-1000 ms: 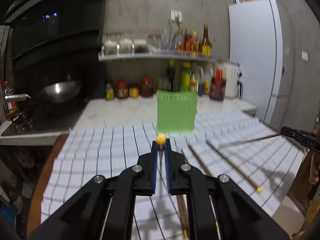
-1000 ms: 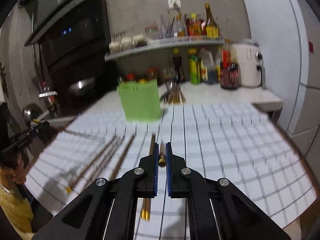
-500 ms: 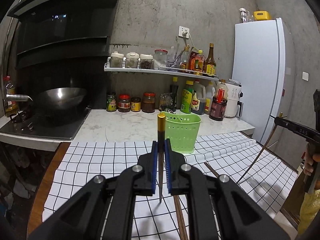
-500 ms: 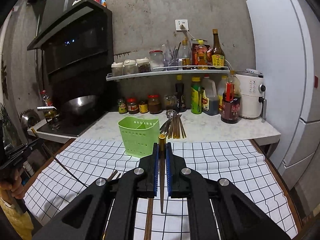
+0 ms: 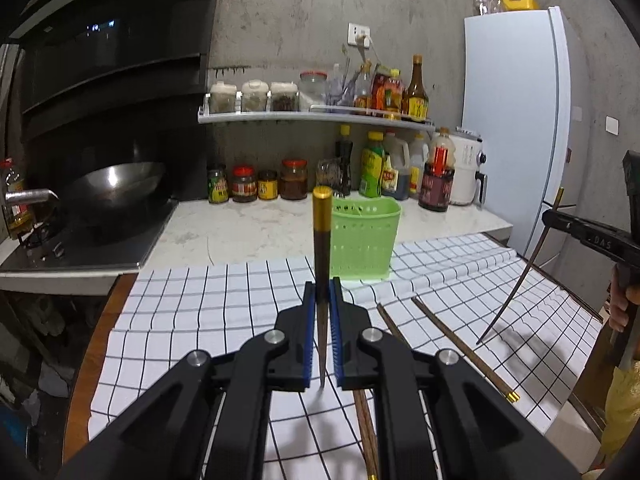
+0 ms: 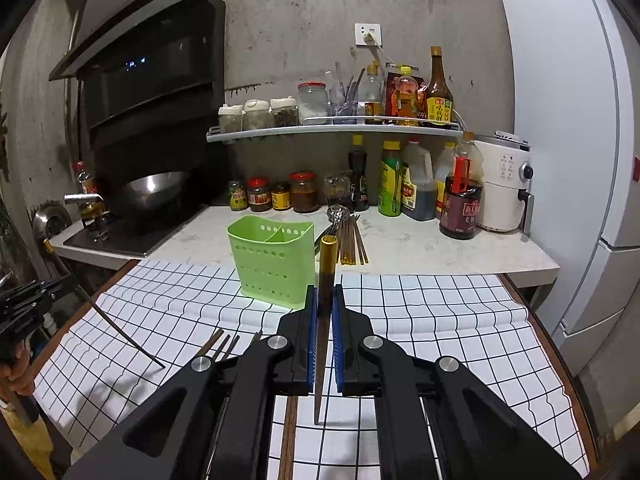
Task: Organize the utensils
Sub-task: 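Lift the left tool's chopstick upright into the green holder while the right tool inserts its own, then open both tools to release the chopsticks and move back over the mat, then close the left tool on a chopstick while the right tool grasps another chopstick, then raise the left tool's chopstick into the green holder while the right tool inserts its own, then open both tools over the holder and return them above the mat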
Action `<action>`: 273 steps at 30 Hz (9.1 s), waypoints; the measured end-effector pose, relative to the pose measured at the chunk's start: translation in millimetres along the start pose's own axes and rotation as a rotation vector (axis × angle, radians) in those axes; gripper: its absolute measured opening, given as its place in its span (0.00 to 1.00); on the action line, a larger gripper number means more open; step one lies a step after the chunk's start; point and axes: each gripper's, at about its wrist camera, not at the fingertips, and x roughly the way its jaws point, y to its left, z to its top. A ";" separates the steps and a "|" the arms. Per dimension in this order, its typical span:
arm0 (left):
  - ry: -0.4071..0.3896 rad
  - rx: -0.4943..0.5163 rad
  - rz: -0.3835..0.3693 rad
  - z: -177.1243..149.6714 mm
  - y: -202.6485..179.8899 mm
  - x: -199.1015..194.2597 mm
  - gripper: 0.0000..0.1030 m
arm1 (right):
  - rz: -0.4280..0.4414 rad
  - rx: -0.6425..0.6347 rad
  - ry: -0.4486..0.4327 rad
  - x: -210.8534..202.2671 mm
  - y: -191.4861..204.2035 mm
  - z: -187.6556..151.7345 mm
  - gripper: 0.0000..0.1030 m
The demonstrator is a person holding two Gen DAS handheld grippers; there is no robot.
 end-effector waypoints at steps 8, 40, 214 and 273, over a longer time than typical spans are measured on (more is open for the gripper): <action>-0.018 0.028 0.004 4.6 -6.0 -8.3 0.06 | -0.023 -0.040 -0.027 -3.7 4.4 3.0 0.07; -0.054 0.048 -0.028 126.3 -26.1 196.1 0.06 | 0.063 -0.064 -0.159 182.4 37.0 103.9 0.07; -0.167 -0.066 -0.019 -3.9 12.2 -45.4 0.07 | 0.026 0.046 -0.159 -59.7 -21.5 -12.2 0.07; -0.037 -0.075 -0.086 139.1 -12.0 191.5 0.20 | 0.127 0.021 -0.105 168.6 3.4 105.2 0.36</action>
